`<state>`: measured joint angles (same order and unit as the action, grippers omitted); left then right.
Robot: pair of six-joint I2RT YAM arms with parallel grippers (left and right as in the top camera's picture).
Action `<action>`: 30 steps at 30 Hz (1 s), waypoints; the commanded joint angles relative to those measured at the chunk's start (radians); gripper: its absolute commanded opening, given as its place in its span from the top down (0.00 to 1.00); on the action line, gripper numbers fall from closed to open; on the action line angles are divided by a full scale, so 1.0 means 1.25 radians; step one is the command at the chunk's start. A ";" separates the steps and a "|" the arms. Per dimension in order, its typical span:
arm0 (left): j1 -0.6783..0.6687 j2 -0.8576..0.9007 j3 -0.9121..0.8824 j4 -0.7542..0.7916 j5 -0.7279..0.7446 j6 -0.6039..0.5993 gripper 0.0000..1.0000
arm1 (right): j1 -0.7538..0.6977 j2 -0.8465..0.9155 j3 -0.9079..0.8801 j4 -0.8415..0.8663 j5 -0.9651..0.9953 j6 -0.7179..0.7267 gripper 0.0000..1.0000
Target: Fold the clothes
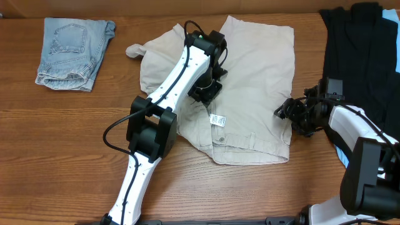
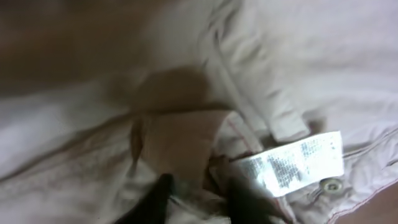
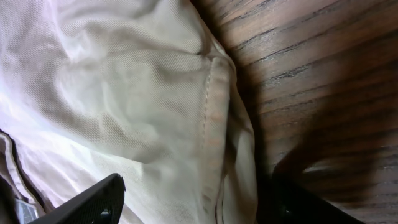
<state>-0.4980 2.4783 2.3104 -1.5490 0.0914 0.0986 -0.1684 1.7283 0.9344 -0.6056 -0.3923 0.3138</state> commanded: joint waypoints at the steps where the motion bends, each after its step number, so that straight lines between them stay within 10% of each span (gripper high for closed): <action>1: 0.004 0.005 0.010 -0.060 -0.085 -0.067 0.96 | 0.000 0.000 -0.002 0.003 -0.001 -0.006 0.21; 19: 0.023 -0.271 -0.027 -0.113 -0.151 -0.175 0.96 | 0.001 0.000 -0.002 0.013 -0.013 -0.006 0.21; 30: 0.023 -0.391 -0.571 -0.114 -0.127 -0.280 0.96 | 0.001 0.000 -0.002 0.014 -0.032 -0.006 0.21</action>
<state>-0.4759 2.0010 1.7409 -1.6794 -0.0906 -0.1944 -0.1684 1.7283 0.9344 -0.5934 -0.4175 0.3134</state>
